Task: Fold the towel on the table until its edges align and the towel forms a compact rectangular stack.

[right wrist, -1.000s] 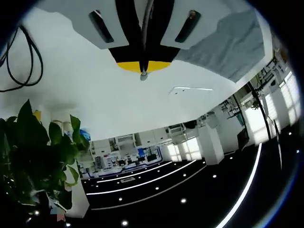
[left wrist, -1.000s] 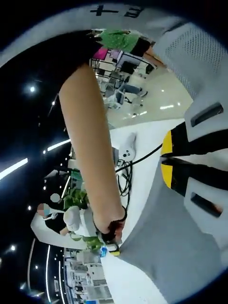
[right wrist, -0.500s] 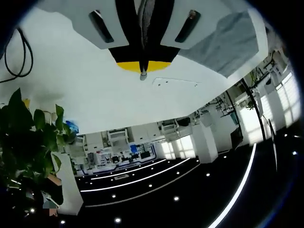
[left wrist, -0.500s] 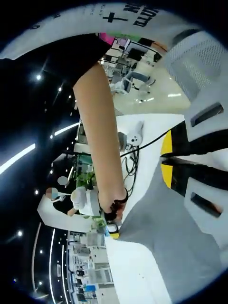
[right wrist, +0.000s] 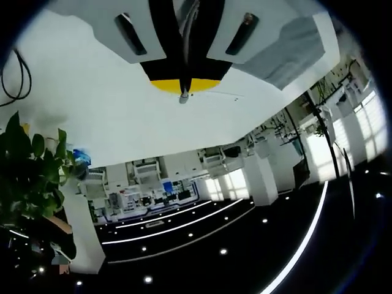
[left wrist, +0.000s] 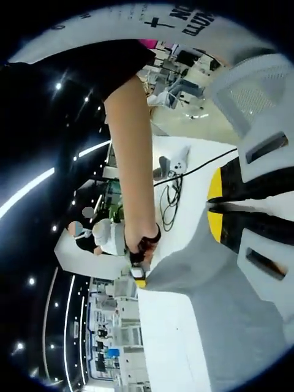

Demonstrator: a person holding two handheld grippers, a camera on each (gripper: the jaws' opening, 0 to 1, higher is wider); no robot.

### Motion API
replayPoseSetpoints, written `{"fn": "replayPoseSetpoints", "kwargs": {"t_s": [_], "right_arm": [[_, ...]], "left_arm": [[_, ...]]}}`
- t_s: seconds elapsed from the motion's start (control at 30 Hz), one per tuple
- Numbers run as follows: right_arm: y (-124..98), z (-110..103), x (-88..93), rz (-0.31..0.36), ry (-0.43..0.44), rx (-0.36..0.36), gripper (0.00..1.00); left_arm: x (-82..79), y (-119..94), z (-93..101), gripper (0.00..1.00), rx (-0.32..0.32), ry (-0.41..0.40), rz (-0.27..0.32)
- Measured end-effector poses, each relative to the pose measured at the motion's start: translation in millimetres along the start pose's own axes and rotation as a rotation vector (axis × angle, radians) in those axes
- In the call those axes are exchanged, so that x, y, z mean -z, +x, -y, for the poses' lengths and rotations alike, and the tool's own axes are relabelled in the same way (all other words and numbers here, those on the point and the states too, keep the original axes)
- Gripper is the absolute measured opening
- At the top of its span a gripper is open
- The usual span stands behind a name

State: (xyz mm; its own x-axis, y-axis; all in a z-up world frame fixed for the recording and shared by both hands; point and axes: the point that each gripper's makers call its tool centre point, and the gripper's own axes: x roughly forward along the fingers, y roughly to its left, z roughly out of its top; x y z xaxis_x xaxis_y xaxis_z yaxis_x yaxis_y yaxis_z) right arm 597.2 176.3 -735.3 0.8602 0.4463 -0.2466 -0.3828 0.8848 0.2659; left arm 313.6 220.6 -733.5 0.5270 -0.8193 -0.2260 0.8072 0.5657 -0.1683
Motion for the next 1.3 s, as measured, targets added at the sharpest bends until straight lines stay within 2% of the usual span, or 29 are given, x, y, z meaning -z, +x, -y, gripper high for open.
{"fn": "replayPoseSetpoints", "kwargs": {"t_s": [0.17,0.27,0.47,0.53,0.9,0.97,1.13,1.3], "right_arm": [[18.4,-26.5,1.9,-0.002,-0.007,-0.011,0.0],[26.3,-35.4,0.6,0.003,-0.005,-0.013,0.0],[46.1,-71.4,-1.4,0.018,-0.021,-0.028,0.0],[54.5,-75.5,-1.2,0.024,-0.013,-0.033,0.0],[74.9,-124.8,1.4,0.025,0.011,-0.062,0.0],[78.6,-133.9,-1.2,0.036,0.041,-0.076,0.0],[91.0,-158.6,-6.1,0.037,0.031,-0.104,0.0],[96.3,-191.0,-13.5,0.052,0.062,-0.15,0.0]], "left_arm": [[3.5,-30.8,-15.2,0.04,-0.028,-0.002,-0.004],[6.1,-46.9,-26.8,0.04,-0.043,-0.008,-0.006],[9.9,-79.2,-57.4,0.04,-0.098,-0.012,-0.008],[12.3,-87.4,-68.2,0.04,-0.125,-0.02,-0.014],[20.7,-134.1,-104.9,0.05,-0.238,-0.042,-0.015],[23.0,-142.7,-110.0,0.05,-0.249,-0.058,-0.01],[24.3,-163.0,-122.0,0.05,-0.285,-0.019,-0.024],[28.7,-186.1,-136.8,0.04,-0.332,0.006,-0.05]]}}
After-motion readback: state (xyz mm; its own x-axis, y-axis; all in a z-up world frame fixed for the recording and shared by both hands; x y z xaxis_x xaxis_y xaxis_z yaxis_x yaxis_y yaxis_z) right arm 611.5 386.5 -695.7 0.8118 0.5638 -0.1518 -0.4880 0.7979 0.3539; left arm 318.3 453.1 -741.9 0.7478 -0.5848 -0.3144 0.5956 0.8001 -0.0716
